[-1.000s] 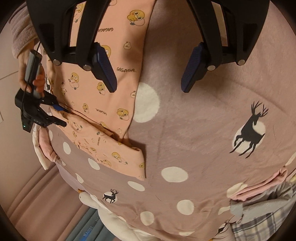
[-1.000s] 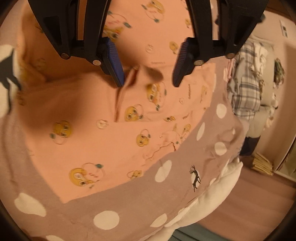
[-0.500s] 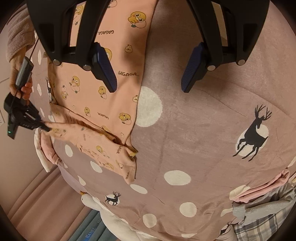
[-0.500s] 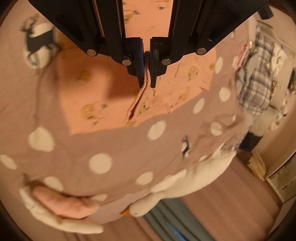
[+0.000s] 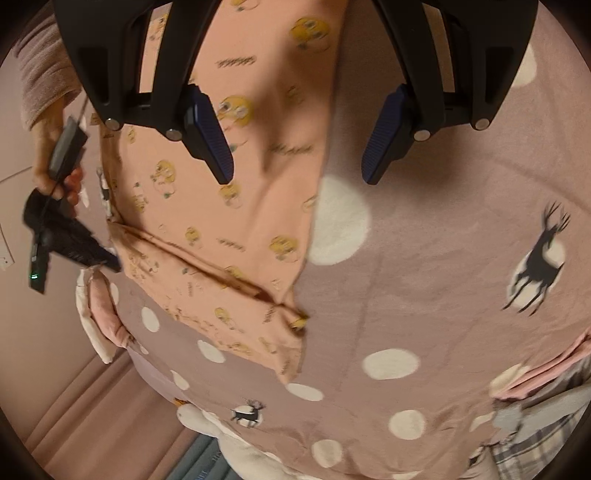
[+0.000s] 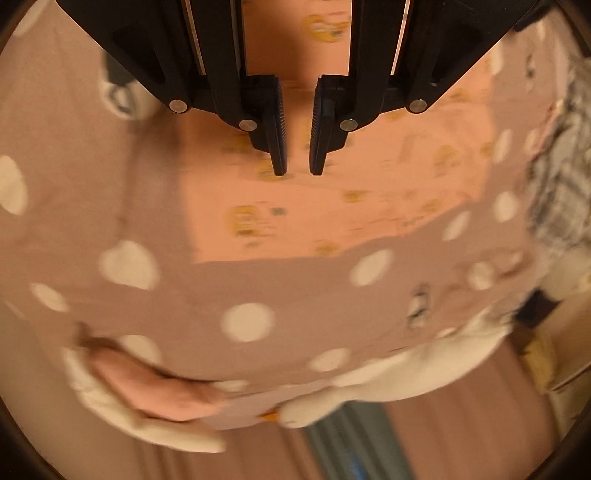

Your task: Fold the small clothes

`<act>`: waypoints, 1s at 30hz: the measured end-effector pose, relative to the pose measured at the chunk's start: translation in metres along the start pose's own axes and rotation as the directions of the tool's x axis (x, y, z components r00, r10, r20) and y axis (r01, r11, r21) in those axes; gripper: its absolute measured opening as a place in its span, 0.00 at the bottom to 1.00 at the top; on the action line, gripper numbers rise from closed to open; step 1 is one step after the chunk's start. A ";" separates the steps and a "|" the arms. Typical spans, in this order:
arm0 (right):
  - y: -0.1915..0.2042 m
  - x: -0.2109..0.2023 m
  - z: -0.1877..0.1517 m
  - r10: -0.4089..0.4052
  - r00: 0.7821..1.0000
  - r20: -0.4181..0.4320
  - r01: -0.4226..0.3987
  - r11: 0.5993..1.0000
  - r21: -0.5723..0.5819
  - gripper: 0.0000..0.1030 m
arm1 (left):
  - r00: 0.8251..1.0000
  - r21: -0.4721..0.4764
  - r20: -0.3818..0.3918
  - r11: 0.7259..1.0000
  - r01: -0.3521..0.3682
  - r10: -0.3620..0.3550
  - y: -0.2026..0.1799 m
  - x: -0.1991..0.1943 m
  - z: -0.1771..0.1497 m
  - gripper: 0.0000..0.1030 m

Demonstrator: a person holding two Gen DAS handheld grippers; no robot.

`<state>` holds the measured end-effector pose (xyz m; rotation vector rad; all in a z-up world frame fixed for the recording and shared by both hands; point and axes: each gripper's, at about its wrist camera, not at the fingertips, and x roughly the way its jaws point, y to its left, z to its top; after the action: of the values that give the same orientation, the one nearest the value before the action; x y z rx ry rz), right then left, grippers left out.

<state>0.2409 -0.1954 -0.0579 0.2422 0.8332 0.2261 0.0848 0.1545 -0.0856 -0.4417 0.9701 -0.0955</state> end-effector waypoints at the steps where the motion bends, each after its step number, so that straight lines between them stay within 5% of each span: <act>1: 0.003 0.006 -0.002 0.004 1.000 -0.019 -0.005 1.000 -0.017 0.10 | 1.000 0.010 0.010 1.000 0.018 -0.018 -0.005 0.001 0.007 0.70; 5: -0.004 0.047 -0.025 -0.066 0.984 -0.166 0.062 0.998 -0.027 0.10 | 0.996 0.037 0.049 0.997 0.070 -0.071 -0.021 0.007 0.043 0.70; 11: -0.017 0.038 -0.035 -0.004 0.995 -0.104 0.004 1.000 -0.008 0.10 | 0.983 -0.023 0.038 0.983 0.182 -0.181 -0.033 0.044 0.116 0.68; 17: -0.013 0.036 -0.039 -0.010 0.996 -0.088 0.006 0.999 -0.039 0.10 | 0.960 -0.137 -0.013 0.951 0.276 -0.280 -0.032 0.102 0.162 0.32; 23: -0.012 0.034 -0.040 -0.015 0.997 -0.074 0.011 0.998 -0.062 0.10 | 0.999 -0.161 -0.021 0.986 0.037 -0.041 -0.006 0.137 0.176 0.26; 25: -0.014 0.034 -0.041 -0.010 0.997 -0.074 0.006 0.999 -0.054 0.10 | 0.999 -0.199 -0.017 0.980 0.029 -0.033 0.008 0.139 0.177 0.07; 26: -0.015 0.035 -0.041 -0.009 0.997 -0.073 0.005 0.999 -0.053 0.10 | 0.999 -0.214 -0.015 0.976 0.026 -0.030 0.013 0.137 0.179 0.06; 30: -0.014 0.035 -0.041 -0.013 0.997 -0.073 0.008 0.998 -0.062 0.10 | 0.998 -0.229 0.029 0.973 -0.041 0.049 0.029 0.107 0.179 0.18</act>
<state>0.2341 -0.1931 -0.1135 0.1722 0.8986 0.2520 0.2879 0.2090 -0.0933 -0.6303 0.9600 0.0660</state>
